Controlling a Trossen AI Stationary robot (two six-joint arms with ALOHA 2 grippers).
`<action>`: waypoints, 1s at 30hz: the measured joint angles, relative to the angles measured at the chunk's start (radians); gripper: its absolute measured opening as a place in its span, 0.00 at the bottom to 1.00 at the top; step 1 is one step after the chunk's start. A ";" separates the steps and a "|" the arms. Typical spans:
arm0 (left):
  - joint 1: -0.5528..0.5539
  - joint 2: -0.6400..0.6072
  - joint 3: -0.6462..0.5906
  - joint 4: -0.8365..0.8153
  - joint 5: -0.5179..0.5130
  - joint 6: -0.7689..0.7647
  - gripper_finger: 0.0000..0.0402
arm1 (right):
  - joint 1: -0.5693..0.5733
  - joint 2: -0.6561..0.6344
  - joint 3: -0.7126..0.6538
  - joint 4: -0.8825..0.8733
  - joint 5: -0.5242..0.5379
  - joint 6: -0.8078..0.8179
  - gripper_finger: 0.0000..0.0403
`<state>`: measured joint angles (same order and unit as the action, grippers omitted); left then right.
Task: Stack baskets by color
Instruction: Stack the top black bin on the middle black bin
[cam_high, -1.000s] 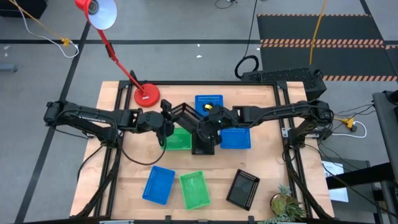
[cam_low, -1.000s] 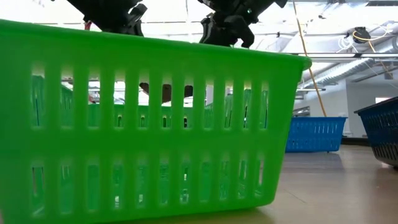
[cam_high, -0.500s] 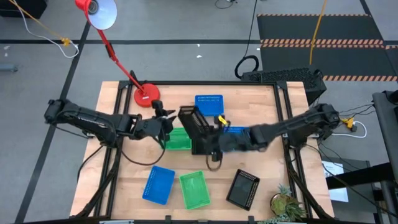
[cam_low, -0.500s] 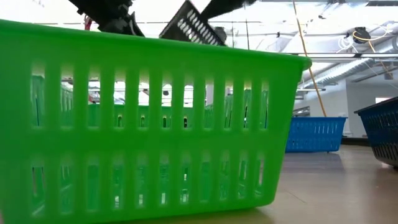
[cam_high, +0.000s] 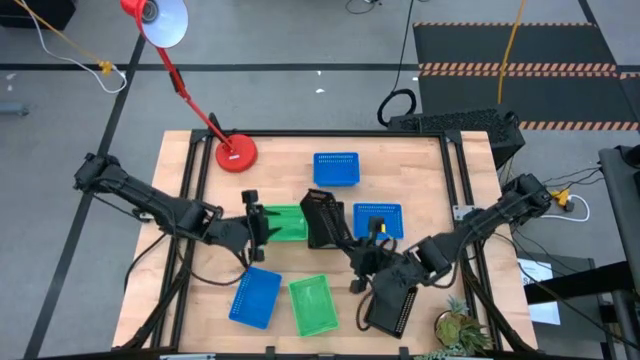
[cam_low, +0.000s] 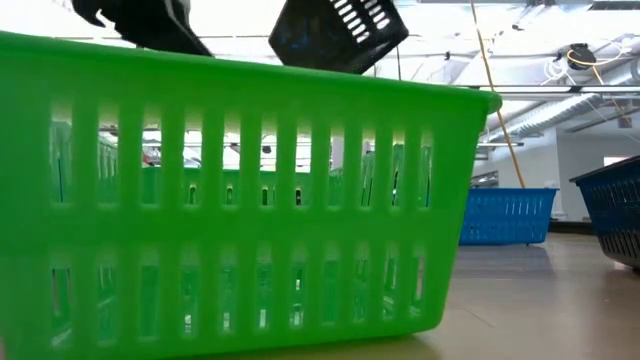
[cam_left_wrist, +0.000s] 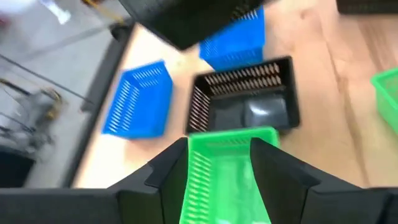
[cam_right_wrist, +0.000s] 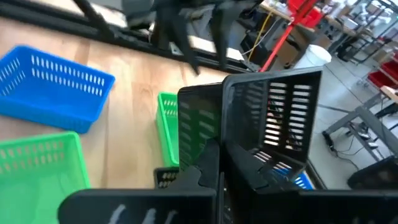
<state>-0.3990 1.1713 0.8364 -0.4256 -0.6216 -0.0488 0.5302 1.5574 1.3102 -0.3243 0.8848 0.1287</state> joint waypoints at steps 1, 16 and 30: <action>-0.010 0.016 -0.001 -0.004 0.000 -0.027 0.46 | 0.005 0.000 0.000 0.003 0.003 0.018 0.00; -0.020 0.325 -0.001 0.009 0.133 -0.191 0.52 | 0.035 0.000 0.000 0.064 0.006 0.119 0.00; 0.046 0.361 -0.001 -0.114 0.185 -0.275 0.30 | 0.035 0.000 0.000 0.062 0.002 0.096 0.00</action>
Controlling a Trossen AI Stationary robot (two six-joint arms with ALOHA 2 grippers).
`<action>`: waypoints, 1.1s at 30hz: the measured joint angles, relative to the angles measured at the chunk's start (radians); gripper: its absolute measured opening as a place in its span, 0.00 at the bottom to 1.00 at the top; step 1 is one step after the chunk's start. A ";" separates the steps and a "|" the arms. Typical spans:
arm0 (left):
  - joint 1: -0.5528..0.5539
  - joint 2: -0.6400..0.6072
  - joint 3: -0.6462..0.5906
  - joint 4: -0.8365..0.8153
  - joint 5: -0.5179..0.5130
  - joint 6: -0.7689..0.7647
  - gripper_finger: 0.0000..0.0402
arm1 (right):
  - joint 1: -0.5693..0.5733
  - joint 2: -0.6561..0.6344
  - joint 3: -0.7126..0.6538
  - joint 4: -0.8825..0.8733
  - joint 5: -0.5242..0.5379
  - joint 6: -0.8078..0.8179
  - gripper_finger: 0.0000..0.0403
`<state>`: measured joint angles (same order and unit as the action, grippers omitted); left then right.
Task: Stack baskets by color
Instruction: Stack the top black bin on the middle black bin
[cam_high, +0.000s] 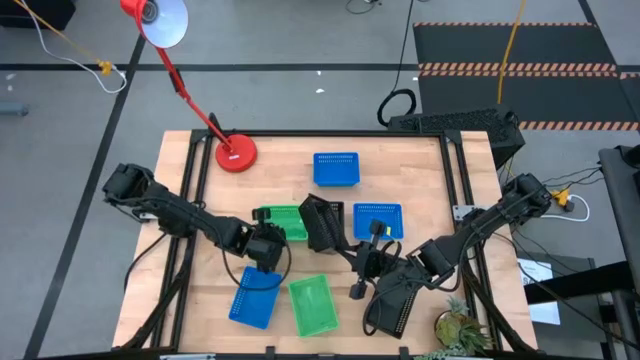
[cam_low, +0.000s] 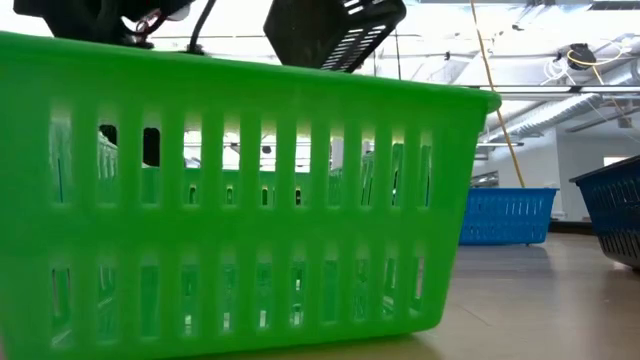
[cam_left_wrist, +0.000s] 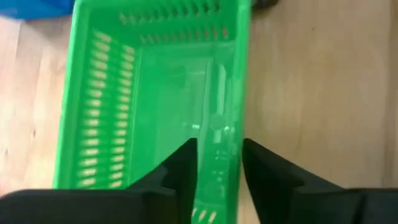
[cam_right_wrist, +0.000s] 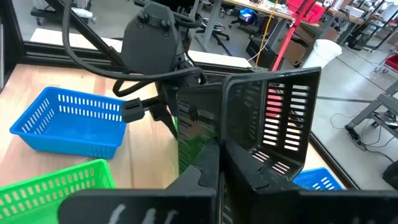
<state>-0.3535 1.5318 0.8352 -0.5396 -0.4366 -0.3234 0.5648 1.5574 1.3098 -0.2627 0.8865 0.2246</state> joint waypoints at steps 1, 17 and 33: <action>0.001 0.000 0.000 -0.011 0.000 -0.005 0.27 | 0.000 0.000 0.000 -0.001 0.000 0.000 0.00; -0.002 0.000 0.000 -0.098 0.037 -0.052 0.13 | 0.000 0.037 -0.001 0.003 -0.001 0.000 0.00; -0.002 0.000 0.000 -0.130 0.047 0.044 0.13 | 0.000 0.040 -0.001 0.001 -0.001 0.003 0.01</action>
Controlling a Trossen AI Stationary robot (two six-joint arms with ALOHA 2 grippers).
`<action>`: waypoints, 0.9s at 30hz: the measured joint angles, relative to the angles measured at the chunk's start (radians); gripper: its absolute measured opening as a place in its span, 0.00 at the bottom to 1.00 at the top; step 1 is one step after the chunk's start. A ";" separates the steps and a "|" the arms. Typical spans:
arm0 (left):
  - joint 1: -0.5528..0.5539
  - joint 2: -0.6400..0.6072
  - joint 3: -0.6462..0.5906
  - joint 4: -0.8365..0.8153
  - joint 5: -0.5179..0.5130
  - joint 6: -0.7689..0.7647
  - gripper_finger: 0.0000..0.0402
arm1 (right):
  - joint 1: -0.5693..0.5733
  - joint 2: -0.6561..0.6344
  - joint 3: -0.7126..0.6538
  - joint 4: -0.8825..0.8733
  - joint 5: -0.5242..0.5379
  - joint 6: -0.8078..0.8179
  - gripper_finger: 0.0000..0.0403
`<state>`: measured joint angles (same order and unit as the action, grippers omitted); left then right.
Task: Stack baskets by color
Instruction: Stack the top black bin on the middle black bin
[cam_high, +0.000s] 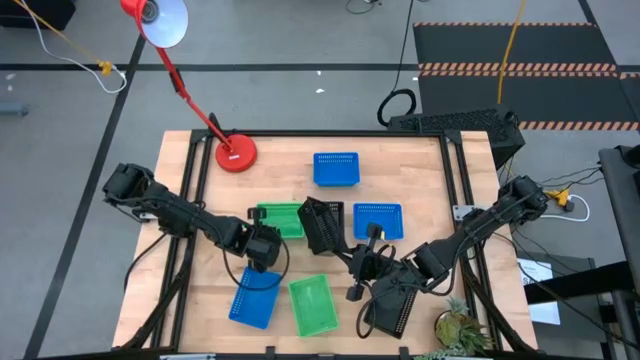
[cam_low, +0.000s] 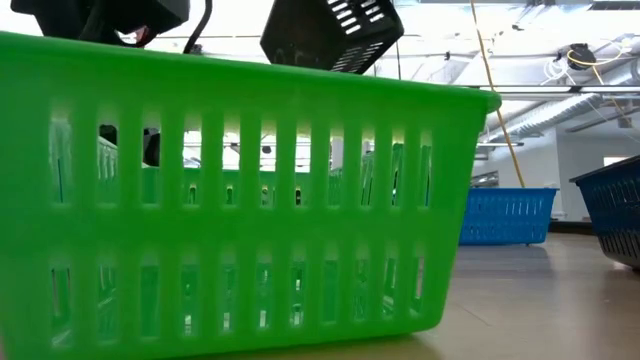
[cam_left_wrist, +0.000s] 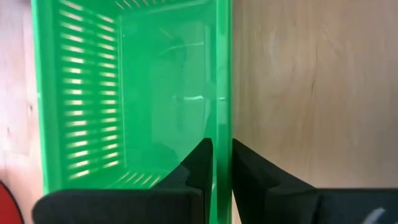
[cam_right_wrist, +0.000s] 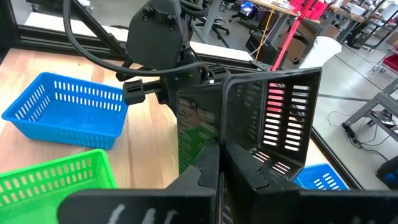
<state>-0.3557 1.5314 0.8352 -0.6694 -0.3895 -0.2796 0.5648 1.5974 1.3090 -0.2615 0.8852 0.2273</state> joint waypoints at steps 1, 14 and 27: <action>0.000 0.000 0.000 -0.004 0.000 0.009 0.13 | 0.000 0.000 0.000 0.000 0.000 0.000 0.01; -0.002 -0.049 0.000 -0.032 0.002 -0.021 0.13 | -0.008 0.023 0.000 -0.028 -0.001 0.054 0.01; -0.004 -0.329 0.000 -0.031 -0.005 -0.124 0.13 | -0.080 0.140 0.332 -0.496 -0.077 0.162 0.01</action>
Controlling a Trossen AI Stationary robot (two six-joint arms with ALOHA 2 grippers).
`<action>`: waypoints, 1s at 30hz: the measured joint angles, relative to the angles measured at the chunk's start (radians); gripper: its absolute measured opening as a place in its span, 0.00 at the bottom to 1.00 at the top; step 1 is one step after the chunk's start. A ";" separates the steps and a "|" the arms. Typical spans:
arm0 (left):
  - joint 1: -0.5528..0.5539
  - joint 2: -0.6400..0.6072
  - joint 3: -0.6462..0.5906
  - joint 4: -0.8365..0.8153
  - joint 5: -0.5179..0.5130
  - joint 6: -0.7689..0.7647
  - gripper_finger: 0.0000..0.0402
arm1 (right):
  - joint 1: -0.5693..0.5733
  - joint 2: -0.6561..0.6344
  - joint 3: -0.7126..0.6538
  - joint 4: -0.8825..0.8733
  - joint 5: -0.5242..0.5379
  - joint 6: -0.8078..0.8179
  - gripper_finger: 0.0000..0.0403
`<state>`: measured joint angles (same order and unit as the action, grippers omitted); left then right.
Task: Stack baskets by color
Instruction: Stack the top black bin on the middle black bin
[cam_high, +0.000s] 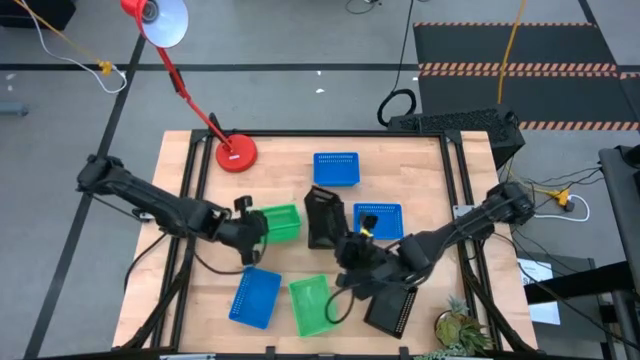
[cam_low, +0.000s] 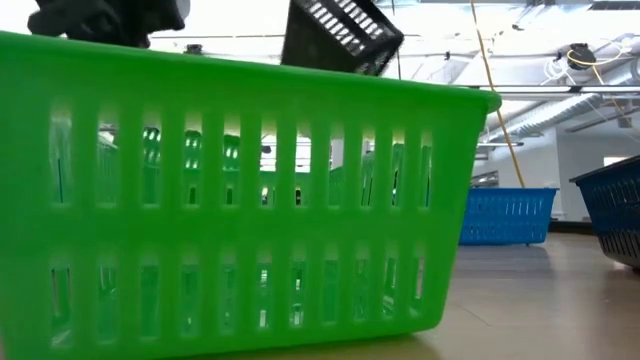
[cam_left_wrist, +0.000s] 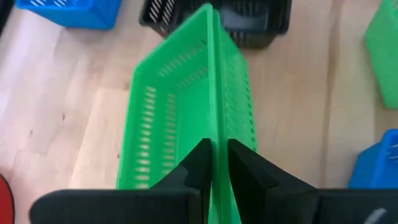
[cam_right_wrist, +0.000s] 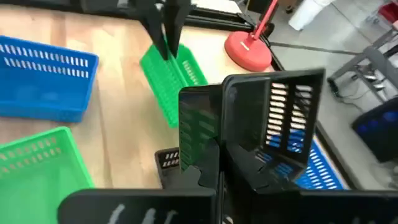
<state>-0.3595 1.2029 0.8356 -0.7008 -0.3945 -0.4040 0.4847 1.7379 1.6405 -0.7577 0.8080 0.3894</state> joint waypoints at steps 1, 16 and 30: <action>0.000 -0.015 0.000 -0.001 0.000 0.001 0.13 | 0.000 0.025 0.040 -0.027 0.000 -0.006 0.01; -0.033 0.103 -0.082 0.057 -0.003 0.145 0.13 | 0.008 0.165 0.165 -0.117 -0.002 -0.034 0.02; -0.051 0.113 -0.086 0.048 -0.051 0.241 0.13 | 0.010 0.165 0.165 -0.159 -0.001 0.026 0.02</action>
<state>-0.4110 1.3155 0.7498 -0.6526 -0.4458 -0.1630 0.4942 1.9026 1.8057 -0.9171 0.8066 0.4151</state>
